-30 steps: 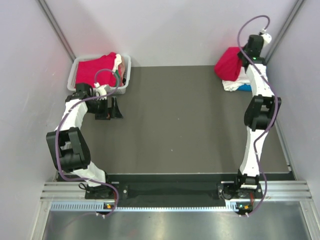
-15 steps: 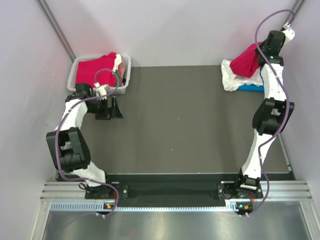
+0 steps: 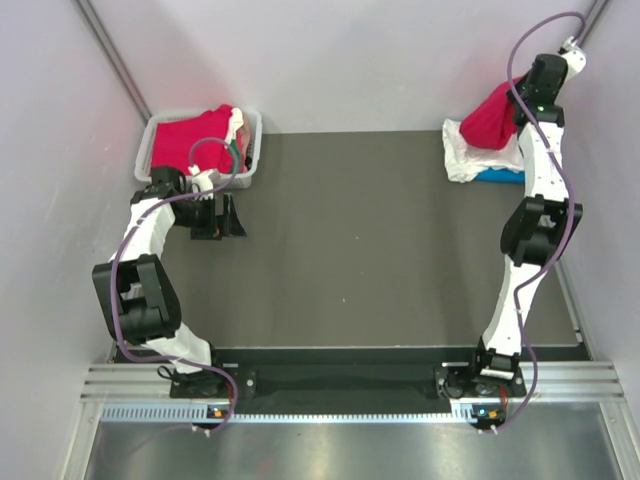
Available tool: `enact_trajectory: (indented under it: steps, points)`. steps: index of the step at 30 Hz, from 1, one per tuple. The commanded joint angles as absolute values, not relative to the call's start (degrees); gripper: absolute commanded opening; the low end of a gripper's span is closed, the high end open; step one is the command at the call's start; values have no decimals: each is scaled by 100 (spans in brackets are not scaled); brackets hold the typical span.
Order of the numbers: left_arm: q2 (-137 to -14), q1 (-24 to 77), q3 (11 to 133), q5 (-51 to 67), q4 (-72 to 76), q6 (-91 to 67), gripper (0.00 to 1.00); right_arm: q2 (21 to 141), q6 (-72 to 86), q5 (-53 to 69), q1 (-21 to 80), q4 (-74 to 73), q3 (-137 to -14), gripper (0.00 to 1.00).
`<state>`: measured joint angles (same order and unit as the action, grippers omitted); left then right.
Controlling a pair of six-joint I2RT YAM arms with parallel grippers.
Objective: Fold and stack the t-shirts
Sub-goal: Neatly place the folded tshirt to the corner
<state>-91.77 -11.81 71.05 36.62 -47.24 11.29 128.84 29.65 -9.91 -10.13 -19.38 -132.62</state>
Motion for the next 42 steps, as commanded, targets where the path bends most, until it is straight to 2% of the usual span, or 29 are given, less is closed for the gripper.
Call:
enact_trajectory:
  steps: [1,5,14,17,21,26,27,28,29,31,32,38,42]
  points:
    - [-9114,-1222,7102,3797,-4746,1230,97,13016,3164,-862,-993,-1328,-13991,0]
    - [-9272,-1213,7102,3806,-4711,1178,97,13341,3410,-546,-976,-1178,-14247,0]
    - [-9440,-1213,7093,3850,-4649,1116,97,13290,3173,-422,-721,-923,-13659,0]
    - [-9361,-1213,7093,3850,-4658,1125,97,12757,3120,-518,-712,-915,-12721,0]
    - [-9290,-1222,7084,3929,-4693,1125,97,11788,2857,-1290,-615,-607,-10589,0]
    - [-9159,-1213,7093,3929,-4816,1204,97,11259,2646,-1521,-703,-649,-9914,1]
    - [-9123,-1222,7093,3937,-4825,1213,97,11276,2637,-1460,-703,-816,-9975,15]
    - [-9097,-1213,7093,3946,-4825,1204,97,11311,2637,-1346,-694,-1096,-9984,33]
    - [-9053,-1213,7093,3964,-4825,1187,97,11294,2611,-1336,-677,-1212,-9967,65]
    - [-9026,-1204,7093,4008,-4825,1169,97,11093,2514,-1519,-616,-1170,-9687,80]
    - [-9026,-1204,7084,4025,-4825,1169,97,10996,2366,-1642,-554,-1012,-9581,99]
    - [-9026,-1204,7022,3964,-4834,1222,97,11056,1960,-2259,-588,-1151,-10097,100]
    - [-9018,-1204,7031,3973,-4852,1195,97,11785,2021,-2163,-650,-1538,-11317,100]
